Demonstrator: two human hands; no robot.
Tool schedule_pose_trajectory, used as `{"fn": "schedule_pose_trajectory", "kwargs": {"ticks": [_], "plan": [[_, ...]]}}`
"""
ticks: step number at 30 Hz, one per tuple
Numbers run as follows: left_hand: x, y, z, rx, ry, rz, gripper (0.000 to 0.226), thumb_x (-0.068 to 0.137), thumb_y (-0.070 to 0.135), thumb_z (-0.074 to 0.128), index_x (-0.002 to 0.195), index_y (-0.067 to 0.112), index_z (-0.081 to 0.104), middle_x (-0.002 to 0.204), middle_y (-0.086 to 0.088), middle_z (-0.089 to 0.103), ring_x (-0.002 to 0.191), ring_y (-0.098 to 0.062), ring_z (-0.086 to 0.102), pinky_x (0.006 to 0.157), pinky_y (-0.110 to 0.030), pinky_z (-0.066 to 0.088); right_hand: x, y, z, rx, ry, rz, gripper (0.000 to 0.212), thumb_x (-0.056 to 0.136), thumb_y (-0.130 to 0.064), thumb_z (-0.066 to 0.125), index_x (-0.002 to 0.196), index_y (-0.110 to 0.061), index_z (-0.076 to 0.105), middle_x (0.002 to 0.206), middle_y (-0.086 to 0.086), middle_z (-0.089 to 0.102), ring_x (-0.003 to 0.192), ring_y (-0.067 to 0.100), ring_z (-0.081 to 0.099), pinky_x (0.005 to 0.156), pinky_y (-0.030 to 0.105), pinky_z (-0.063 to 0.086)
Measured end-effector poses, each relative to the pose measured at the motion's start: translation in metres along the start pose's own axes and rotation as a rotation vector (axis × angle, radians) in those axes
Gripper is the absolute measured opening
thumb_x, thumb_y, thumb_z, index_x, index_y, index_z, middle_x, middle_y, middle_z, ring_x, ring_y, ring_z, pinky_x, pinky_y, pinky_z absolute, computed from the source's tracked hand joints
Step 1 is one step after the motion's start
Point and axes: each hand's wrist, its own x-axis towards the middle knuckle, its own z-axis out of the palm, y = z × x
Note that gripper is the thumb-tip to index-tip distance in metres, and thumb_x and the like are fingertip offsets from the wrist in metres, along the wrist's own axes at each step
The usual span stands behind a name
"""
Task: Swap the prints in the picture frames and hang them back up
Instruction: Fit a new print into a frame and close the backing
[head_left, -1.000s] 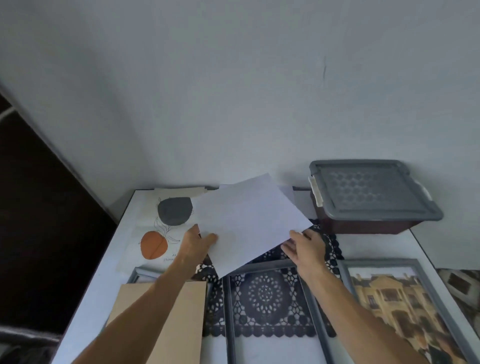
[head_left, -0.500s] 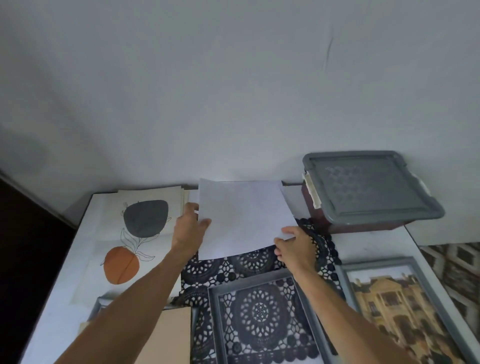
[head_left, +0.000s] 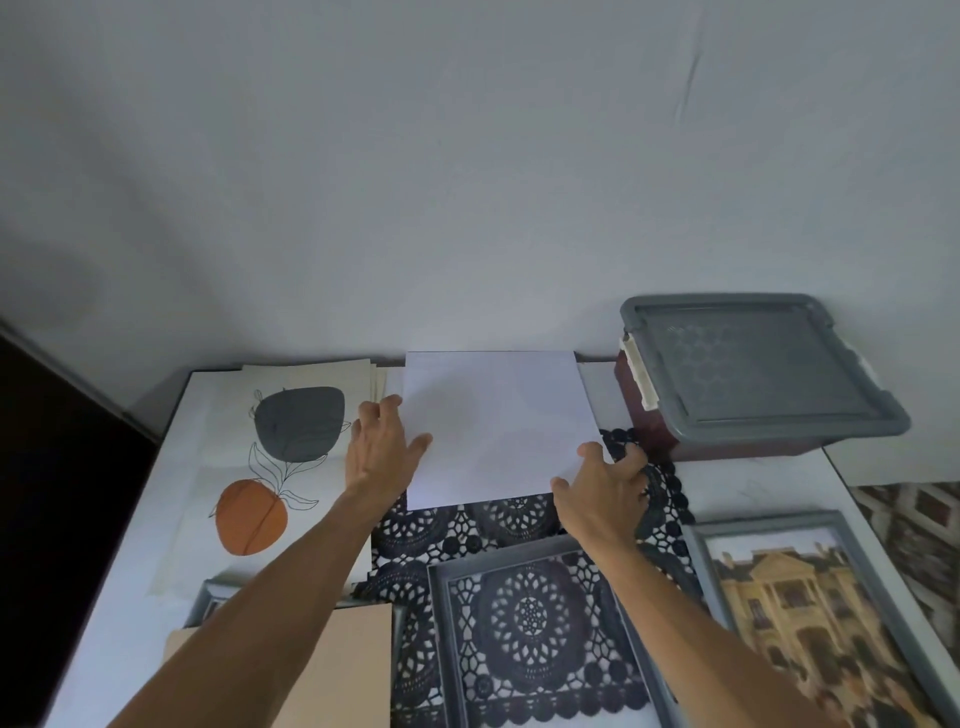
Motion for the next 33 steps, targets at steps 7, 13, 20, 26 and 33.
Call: {"fn": "schedule_pose_trajectory", "kwargs": {"ticks": [7,13,20,26,33], "plan": [[-0.019,-0.015,-0.020,-0.021,0.066,0.082,0.036,0.096,0.030,0.059,0.129,0.016,0.056,0.133,-0.011,0.051,0.121,-0.030,0.049,0.103,-0.043,0.044,-0.019,-0.013,-0.004,-0.110,0.142,-0.227,0.036,0.092,-0.036,0.064,0.126,-0.026,0.057,0.147,0.018,0.033,0.125,0.037,0.039,0.101,0.048,0.038],[-0.054,-0.059,-0.050,-0.047,0.162,0.119,0.020,0.095,0.027,0.060,0.112,0.016,0.067,0.113,-0.004,0.065,0.096,-0.019,0.060,0.084,-0.035,0.053,-0.049,-0.060,0.012,0.162,-0.036,-0.525,0.017,0.099,-0.031,0.055,0.107,-0.023,0.067,0.099,-0.002,0.069,0.082,0.013,0.064,0.070,0.027,0.053],[-0.086,-0.114,-0.065,0.116,0.153,0.054,0.018,0.091,0.021,0.059,0.102,0.016,0.072,0.105,-0.008,0.066,0.111,-0.028,0.054,0.093,-0.043,0.048,-0.087,-0.121,0.046,0.189,-0.316,-0.492,0.032,0.096,-0.048,0.055,0.100,-0.019,0.066,0.081,-0.004,0.071,0.068,0.014,0.066,0.067,0.031,0.055],[-0.106,-0.127,-0.066,0.130,0.116,0.079,0.022,0.093,0.024,0.059,0.112,0.019,0.069,0.118,-0.001,0.056,0.111,-0.026,0.052,0.090,-0.044,0.050,-0.105,-0.144,0.068,0.135,-0.400,-0.386,0.047,0.081,-0.061,0.067,0.070,-0.018,0.053,0.061,-0.007,0.059,0.056,0.012,0.057,0.051,0.026,0.039],[-0.115,-0.132,-0.059,0.113,-0.011,0.023,0.034,0.100,0.031,0.050,0.131,0.022,0.060,0.128,0.000,0.053,0.116,-0.023,0.049,0.097,-0.038,0.047,-0.112,-0.154,0.073,0.346,-0.524,-0.263,0.032,0.076,-0.037,0.080,0.063,-0.012,0.067,0.054,-0.004,0.060,0.050,0.009,0.055,0.050,0.025,0.038]]}}
